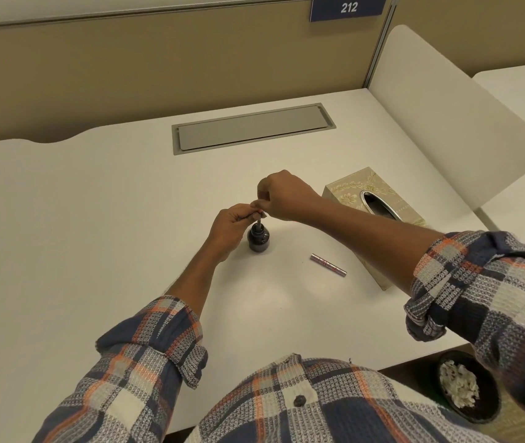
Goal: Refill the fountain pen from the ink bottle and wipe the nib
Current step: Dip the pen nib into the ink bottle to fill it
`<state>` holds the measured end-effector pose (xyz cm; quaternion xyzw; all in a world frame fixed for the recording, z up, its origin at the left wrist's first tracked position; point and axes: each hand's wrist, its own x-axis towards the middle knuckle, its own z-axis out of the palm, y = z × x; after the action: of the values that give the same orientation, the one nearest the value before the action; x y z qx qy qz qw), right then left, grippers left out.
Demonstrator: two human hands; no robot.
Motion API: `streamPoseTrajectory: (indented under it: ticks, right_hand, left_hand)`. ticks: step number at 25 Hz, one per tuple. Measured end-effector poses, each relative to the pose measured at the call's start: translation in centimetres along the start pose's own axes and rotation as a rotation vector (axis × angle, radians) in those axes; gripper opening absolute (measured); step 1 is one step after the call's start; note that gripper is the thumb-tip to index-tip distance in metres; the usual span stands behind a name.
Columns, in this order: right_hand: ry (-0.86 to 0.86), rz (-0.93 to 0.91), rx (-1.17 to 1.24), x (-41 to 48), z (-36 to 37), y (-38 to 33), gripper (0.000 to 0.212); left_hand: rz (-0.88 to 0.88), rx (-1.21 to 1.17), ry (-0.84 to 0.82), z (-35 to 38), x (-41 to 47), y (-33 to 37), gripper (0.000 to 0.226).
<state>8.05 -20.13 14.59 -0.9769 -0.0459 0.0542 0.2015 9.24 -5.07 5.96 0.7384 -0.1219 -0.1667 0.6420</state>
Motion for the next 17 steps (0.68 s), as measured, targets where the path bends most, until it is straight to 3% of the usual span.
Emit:
streamPoseTrajectory:
  ticks: [5, 11, 17]
  right_hand:
    - [-0.038, -0.016, 0.046, 0.22, -0.09, 0.17, 0.011]
    - [0.016, 0.014, -0.051, 0.01, 0.29, -0.06, 0.018]
    - [0.009, 0.010, 0.019, -0.13, 0.22, 0.07, 0.016]
  left_hand:
    - [0.002, 0.014, -0.001, -0.01, 0.04, 0.08, 0.018]
    - [-0.005, 0.043, -0.002, 0.10, -0.01, 0.29, 0.015]
    - [-0.004, 0.025, 0.002, 0.13, 0.00, 0.55, 0.018]
